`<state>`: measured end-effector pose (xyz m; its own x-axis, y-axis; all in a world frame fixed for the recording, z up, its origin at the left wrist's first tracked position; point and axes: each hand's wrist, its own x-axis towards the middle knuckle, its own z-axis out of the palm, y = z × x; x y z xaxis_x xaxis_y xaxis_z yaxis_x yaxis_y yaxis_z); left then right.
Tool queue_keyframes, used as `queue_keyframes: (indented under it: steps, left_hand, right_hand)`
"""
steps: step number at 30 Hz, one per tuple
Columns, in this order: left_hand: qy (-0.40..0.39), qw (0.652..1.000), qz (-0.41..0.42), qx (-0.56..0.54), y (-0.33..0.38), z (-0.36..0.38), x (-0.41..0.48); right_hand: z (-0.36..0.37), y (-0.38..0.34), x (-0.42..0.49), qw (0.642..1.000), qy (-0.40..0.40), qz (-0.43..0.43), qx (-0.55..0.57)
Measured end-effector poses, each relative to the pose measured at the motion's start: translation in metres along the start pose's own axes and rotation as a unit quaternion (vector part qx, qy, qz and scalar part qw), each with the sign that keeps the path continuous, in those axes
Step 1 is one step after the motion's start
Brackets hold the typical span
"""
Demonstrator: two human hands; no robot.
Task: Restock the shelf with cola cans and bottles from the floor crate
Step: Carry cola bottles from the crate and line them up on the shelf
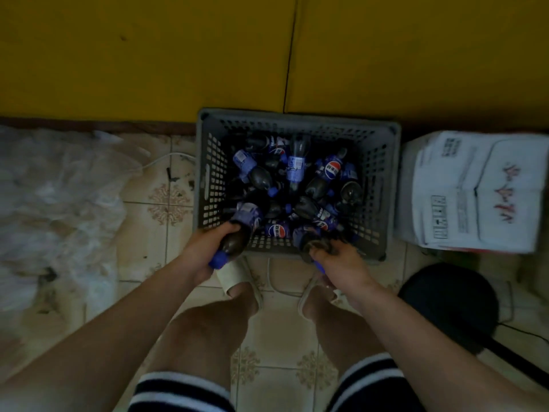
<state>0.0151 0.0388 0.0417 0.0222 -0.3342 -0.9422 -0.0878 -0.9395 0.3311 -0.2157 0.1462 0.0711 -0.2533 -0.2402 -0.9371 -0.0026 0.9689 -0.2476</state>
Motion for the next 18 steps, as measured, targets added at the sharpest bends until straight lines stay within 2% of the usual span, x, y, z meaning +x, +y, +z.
queue_keyframes:
  steps: [4, 8, 12, 15, 18]
  left_hand:
    - [-0.039, 0.997, -0.056, -0.047, 0.01, -0.017, -0.077]
    - [-0.086, 0.985, -0.09, -0.123, 0.03, -0.021, -0.16]
    - [-0.1, 0.983, -0.06, -0.145, 0.055, -0.029, -0.237]
    - [-0.113, 0.982, -0.003, -0.15, 0.077, -0.042, -0.292]
    - [-0.11, 0.983, 0.067, -0.133, 0.092, -0.071, -0.331]
  right_hand:
    - [-0.004, -0.016, -0.067, 0.983, 0.007, 0.045, 0.177]
    - [-0.009, -0.039, -0.143, 0.964, -0.014, 0.034, 0.263]
    - [-0.028, -0.061, -0.238, 0.964, -0.039, -0.024, 0.26]
    - [-0.048, -0.078, -0.315, 0.975, -0.057, -0.104, 0.188]
    - [-0.065, -0.095, -0.374, 0.97, -0.058, -0.198, 0.126]
